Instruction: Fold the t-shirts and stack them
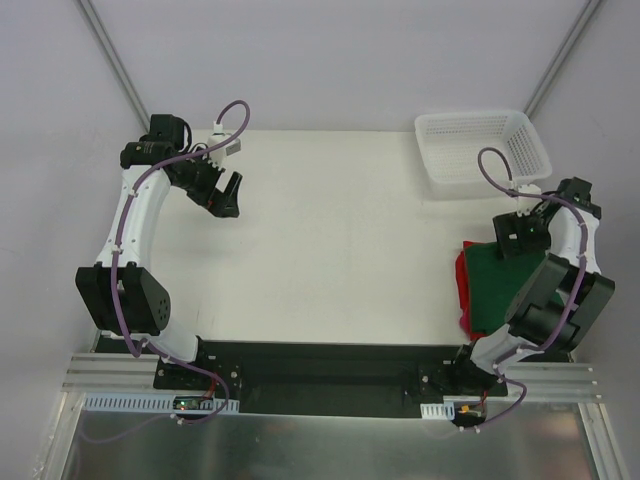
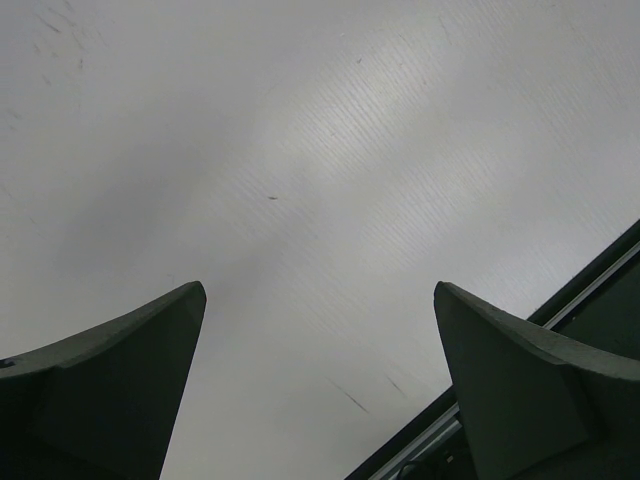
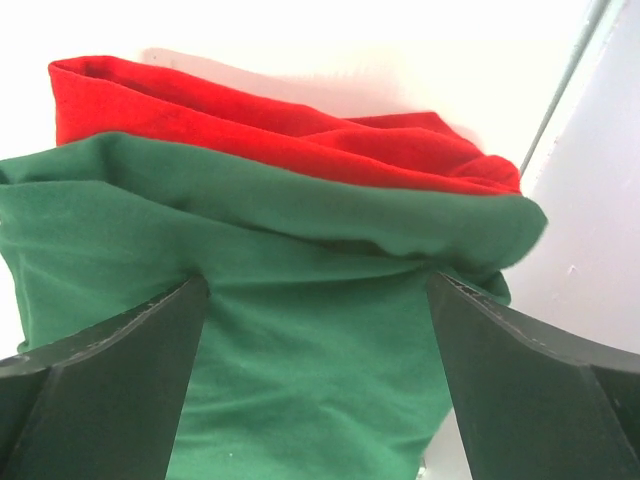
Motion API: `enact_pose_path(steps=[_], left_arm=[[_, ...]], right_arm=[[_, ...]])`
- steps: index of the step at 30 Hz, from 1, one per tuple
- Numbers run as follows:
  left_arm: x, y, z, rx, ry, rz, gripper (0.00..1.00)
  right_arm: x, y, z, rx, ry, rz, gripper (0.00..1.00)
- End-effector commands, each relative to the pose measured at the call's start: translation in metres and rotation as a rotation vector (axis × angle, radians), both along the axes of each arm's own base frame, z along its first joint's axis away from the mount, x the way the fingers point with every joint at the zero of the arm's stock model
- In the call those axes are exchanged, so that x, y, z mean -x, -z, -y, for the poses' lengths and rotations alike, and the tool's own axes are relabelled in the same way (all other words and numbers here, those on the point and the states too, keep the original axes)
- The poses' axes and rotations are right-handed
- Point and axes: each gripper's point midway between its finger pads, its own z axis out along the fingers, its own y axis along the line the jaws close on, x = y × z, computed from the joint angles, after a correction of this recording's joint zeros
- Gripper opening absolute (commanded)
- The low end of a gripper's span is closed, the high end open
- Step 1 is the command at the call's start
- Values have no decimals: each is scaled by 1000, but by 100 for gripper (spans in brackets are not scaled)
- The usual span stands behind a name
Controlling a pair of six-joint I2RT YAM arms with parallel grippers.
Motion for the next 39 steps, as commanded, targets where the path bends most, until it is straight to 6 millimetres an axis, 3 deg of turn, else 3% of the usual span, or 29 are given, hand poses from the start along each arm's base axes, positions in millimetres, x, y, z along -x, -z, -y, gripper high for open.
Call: enact_pose_path(steps=[1,7,13,17,18,21,24,27,30,31,33,34,35,36,37,39], left_arm=[[-2,-4,3,-3,11,6,99],[0,-4,1,-8,6,8,99],[4,-4,1,-13,10,10,99],[4,-6,1,-14,11,17,99],[5,-7,1,-14,12,20,99],[4,-6,2,-8,14,16,99],[1,-6,2,-6,9,14,99],[-12,-5,-4,-24,-50,28,99],[-28,0,-1,-40,-119,45,99],[-34,2,-9,-88,-166,56,99],[-53,-1,-12,-131,-248,103,99],[-63,-4,-27,-212,-328,139,100],[-69,-9,-28,-219,-382,161,99],[-80,-19,-25,-222,-402,212,99],[-84,-27,-19,-221,-411,236,99],[-93,-44,-2,-167,-409,271,99]], right_arm=[[0,11,-3,-7,-27,-42,96],[-8,12,-1,15,-45,-52,96],[-13,-14,1,37,-31,-9,96],[-19,-59,-6,52,-25,63,96],[-27,-85,-6,71,-23,124,96],[-32,-115,-19,56,-20,182,96],[-34,-126,-46,-16,-29,191,96],[-33,-119,-89,-139,-81,158,96],[-49,-119,-124,-202,-89,141,96],[-55,-123,-134,-210,-117,151,96],[-83,-148,-157,-178,-179,233,96],[-90,-157,-165,-179,-173,242,96],[-115,-189,-185,-194,-213,311,96],[-122,-200,-197,-216,-227,312,96],[-113,-210,-213,-257,-264,271,96],[-128,-226,-242,-292,-276,297,96]])
